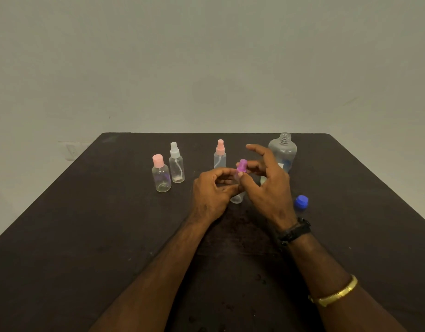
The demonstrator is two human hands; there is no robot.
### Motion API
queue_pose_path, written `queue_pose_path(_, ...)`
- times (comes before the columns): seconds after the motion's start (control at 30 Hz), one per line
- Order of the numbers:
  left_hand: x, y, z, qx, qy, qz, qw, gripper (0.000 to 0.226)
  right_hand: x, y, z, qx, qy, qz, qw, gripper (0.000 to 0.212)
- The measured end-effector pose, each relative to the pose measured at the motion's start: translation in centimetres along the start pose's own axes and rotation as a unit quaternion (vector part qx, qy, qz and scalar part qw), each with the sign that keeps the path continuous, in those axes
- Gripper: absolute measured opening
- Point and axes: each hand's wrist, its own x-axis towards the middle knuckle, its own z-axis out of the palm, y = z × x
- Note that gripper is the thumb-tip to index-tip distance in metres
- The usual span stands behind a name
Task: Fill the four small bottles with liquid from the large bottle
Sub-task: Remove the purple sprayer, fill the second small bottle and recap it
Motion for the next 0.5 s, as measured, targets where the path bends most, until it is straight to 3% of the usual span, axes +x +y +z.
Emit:
queue_pose_path(0.17, -0.06, -0.27, 0.03, 0.033, -0.004, 0.01, 0.999, 0.027, 0.16, 0.31, 0.24, -0.048, 0.0, 0.015, 0.999, 0.077)
queue_pose_path(0.37, -0.03, -0.06, -0.02, 0.013, -0.007, -0.003, 1.0, 0.033, -0.02, 0.14, 0.09, -0.021, 0.004, 0.006, 1.0, 0.06)
queue_pose_path(0.5, -0.11, -0.11, 0.03, 0.026, -0.006, 0.002, 1.0, 0.027, -0.08, -0.12, 0.24, -0.015, 0.006, 0.009, 1.0, 0.067)
